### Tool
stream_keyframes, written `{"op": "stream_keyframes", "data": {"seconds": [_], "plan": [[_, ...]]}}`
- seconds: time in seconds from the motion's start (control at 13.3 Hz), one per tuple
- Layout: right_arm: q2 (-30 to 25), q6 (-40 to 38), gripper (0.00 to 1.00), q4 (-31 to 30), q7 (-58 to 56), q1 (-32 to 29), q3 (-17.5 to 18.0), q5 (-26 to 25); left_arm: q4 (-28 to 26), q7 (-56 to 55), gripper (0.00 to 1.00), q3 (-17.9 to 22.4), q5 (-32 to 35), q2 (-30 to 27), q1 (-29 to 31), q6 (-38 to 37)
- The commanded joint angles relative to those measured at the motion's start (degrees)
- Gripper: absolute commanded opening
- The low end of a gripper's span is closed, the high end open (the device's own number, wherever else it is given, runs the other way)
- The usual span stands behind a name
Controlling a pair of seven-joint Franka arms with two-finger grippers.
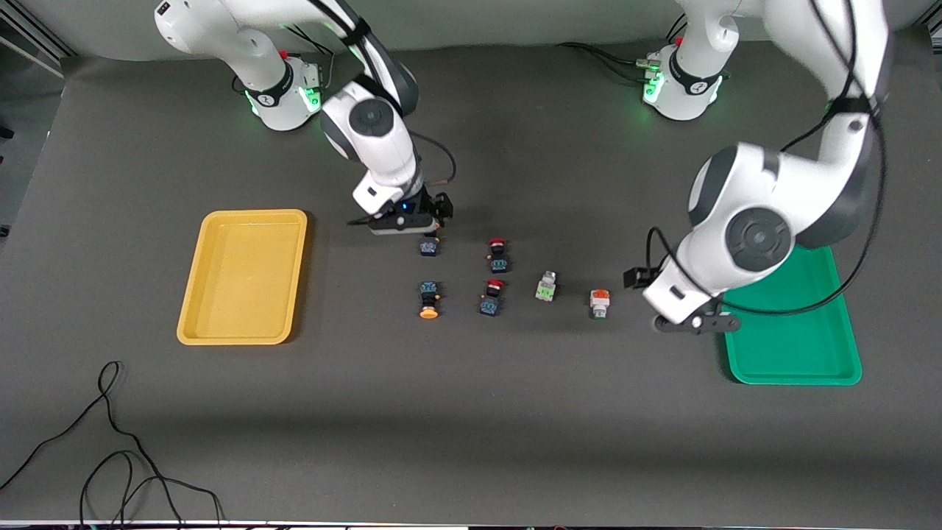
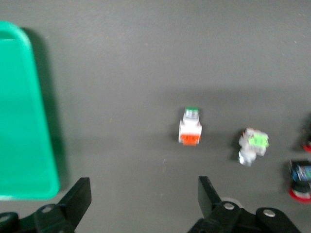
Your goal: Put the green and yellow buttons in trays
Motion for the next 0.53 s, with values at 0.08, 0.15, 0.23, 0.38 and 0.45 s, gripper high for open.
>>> {"op": "stream_keyframes", "data": {"seconds": [0.08,0.15,0.23,0.38,0.45], "plan": [[8.31,8.22,1.0,1.88,0.81,0.65,-1.67,-1.31,-2.69,-1.2,0.98,0.7,-0.36,6.12,-2.42,9.21],[9.81,9.19,1.0,2.49,0.81,0.73,-2.54,-1.92,-3.92,-1.2,0.98,0.7,-0.36,7.88,-3.12,12.72],[10.17,9.29,1.0,2.75,0.81,0.73,-2.64,-2.45,-4.98,-1.2,0.98,0.7,-0.36,9.2,-3.39,15.54],[10.0,8.76,0.93,3.8,0.72,0.74,-2.64,-2.63,-5.43,-1.2,0.99,0.7,-0.28,11.57,-3.57,18.28],[10.0,8.67,0.78,4.07,0.63,0.73,-2.64,-2.63,-5.43,-1.2,0.99,0.7,-0.28,12.37,-4.09,18.64]]}}
